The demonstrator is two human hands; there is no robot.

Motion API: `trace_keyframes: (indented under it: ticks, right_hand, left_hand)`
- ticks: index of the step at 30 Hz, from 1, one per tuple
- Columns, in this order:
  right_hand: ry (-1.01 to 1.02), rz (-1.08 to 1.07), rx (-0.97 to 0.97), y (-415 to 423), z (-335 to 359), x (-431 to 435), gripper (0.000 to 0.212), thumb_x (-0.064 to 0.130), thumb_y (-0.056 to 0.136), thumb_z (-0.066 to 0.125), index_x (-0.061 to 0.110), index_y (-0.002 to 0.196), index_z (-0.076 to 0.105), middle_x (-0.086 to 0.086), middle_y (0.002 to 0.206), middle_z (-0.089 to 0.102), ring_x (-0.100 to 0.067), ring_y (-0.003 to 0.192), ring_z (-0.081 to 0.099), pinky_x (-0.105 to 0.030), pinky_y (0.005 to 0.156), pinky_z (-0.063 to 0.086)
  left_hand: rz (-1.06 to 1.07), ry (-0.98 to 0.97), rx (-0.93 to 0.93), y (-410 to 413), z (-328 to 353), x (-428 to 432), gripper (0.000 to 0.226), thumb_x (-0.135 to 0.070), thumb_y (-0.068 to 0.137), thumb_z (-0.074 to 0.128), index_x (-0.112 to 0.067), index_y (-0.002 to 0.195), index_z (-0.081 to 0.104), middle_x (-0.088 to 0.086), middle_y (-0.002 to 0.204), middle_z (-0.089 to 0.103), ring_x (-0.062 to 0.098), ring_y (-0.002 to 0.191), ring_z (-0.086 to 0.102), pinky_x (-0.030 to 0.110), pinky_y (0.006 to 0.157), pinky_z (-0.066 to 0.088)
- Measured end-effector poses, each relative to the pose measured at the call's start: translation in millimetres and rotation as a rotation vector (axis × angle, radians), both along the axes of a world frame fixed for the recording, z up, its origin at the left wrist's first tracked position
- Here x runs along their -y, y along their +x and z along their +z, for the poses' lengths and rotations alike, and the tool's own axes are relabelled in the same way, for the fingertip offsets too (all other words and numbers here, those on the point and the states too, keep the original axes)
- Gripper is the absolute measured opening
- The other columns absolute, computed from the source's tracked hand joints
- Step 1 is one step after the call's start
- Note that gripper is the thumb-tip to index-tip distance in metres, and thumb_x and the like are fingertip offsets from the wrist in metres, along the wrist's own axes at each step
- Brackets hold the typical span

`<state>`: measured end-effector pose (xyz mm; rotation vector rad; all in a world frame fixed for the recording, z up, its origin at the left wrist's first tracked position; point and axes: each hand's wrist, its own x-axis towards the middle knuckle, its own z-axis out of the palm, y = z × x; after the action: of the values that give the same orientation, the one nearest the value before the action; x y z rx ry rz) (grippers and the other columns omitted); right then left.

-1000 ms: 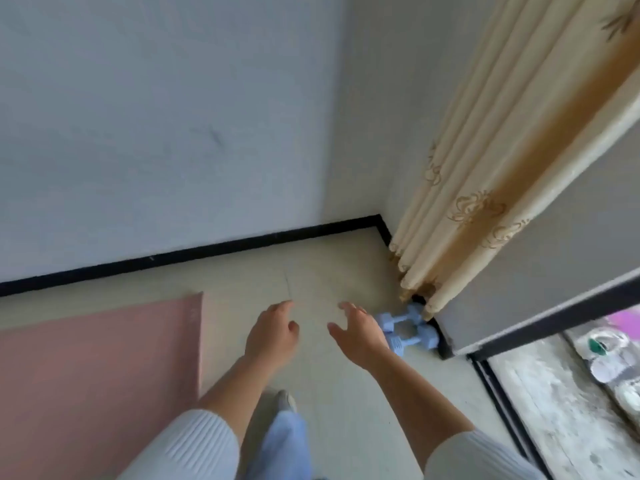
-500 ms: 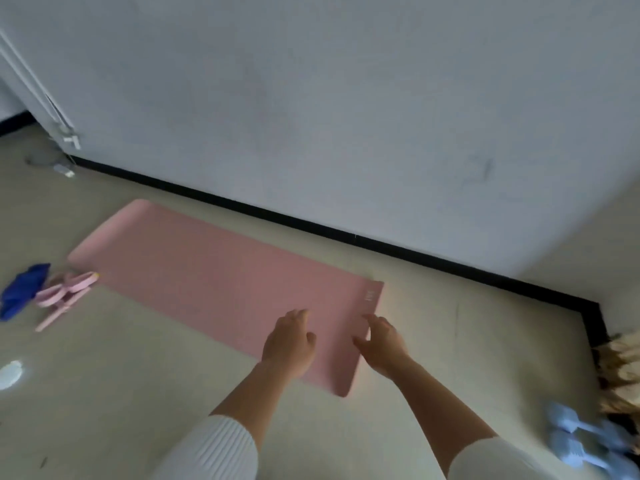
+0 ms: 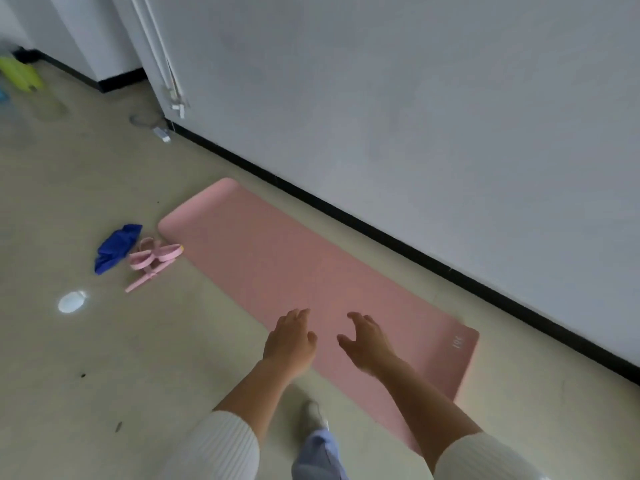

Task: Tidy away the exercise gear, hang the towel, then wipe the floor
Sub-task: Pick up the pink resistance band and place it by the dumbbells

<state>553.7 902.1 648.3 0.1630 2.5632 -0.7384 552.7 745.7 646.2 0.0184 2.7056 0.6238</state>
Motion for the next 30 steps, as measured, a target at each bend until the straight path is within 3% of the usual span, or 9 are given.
trace_keyframes:
  ticks: [8,18,25,30]
  right_hand:
    - [0.047,0.28,-0.004,-183.1,-0.7,144.8,0.057,0.038,0.095,0.05,0.017,0.145,0.033,-0.007,0.141,0.045,-0.027,0.128,0.044,-0.04,0.103,0.041]
    - [0.034,0.588,0.0,-350.9,-1.3,365.8,0.058,0.037,0.095,0.05,0.016,0.146,0.031,-0.007,0.142,0.043,-0.026,0.13,0.042,-0.037,0.104,0.039]
    - [0.039,0.6,0.075,-457.7,-70.8,548.2,0.059,0.037,0.095,0.051,0.017,0.146,0.031,-0.005,0.141,0.043,-0.025,0.129,0.044,-0.035,0.102,0.04]
    - [0.054,0.5,0.207,-525.5,-147.5,674.2,0.058,0.037,0.094,0.051,0.018,0.146,0.032,-0.004,0.141,0.044,-0.024,0.127,0.046,-0.034,0.103,0.039]
  left_hand:
    - [0.263,0.017,-0.001,-147.8,4.4,141.4,0.049,-0.022,0.096,0.04,-0.015,0.144,0.032,0.003,0.146,0.039,0.022,0.133,0.036,0.036,0.106,0.036]
    - [0.603,0.041,0.0,-267.4,2.7,359.5,0.05,-0.022,0.096,0.042,-0.016,0.145,0.032,0.002,0.147,0.038,0.021,0.134,0.034,0.036,0.107,0.034]
    - [0.601,0.049,0.046,-369.8,-65.6,552.1,0.05,-0.019,0.093,0.045,-0.019,0.142,0.034,0.004,0.132,0.048,0.02,0.115,0.048,0.033,0.091,0.047]
    - [0.553,0.029,0.143,-442.6,-133.6,685.2,0.042,-0.019,0.094,0.044,-0.019,0.136,0.04,0.003,0.128,0.05,0.02,0.113,0.047,0.033,0.092,0.045]
